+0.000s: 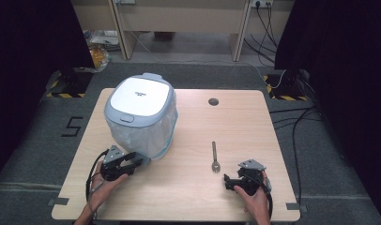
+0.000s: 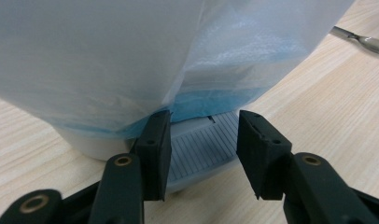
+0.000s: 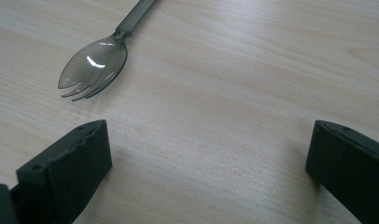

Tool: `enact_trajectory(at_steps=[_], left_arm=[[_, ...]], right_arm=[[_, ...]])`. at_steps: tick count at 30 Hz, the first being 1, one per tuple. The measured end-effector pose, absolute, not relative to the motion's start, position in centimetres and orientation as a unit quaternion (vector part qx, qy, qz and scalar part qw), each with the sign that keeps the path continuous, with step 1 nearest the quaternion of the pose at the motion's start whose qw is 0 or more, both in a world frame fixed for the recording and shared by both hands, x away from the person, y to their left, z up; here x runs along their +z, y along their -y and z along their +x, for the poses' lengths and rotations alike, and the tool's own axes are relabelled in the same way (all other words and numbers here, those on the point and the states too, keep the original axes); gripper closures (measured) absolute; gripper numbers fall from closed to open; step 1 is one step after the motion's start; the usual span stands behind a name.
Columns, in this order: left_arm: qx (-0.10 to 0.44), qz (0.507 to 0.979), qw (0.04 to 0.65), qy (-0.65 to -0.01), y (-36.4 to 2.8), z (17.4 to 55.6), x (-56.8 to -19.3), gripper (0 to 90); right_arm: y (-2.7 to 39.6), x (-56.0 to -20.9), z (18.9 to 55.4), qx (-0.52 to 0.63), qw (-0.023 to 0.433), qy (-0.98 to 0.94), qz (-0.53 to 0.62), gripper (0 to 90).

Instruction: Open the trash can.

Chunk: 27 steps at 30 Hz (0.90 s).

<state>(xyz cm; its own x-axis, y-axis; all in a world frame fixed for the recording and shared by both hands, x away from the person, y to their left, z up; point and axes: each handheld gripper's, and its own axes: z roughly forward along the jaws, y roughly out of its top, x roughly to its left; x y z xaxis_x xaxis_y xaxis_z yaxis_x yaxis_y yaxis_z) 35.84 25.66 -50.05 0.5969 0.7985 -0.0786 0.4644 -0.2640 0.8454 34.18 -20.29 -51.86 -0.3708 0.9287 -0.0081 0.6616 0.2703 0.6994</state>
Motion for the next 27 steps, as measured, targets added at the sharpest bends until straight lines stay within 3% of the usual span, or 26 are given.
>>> enact_trajectory(at_steps=[27], left_arm=[[0.197,0.775,0.441,-0.408,-25.26,36.08,-50.94,54.0]], right_arm=[[20.27,-51.87,34.16,0.311,0.214,-0.767,0.519,0.2]])
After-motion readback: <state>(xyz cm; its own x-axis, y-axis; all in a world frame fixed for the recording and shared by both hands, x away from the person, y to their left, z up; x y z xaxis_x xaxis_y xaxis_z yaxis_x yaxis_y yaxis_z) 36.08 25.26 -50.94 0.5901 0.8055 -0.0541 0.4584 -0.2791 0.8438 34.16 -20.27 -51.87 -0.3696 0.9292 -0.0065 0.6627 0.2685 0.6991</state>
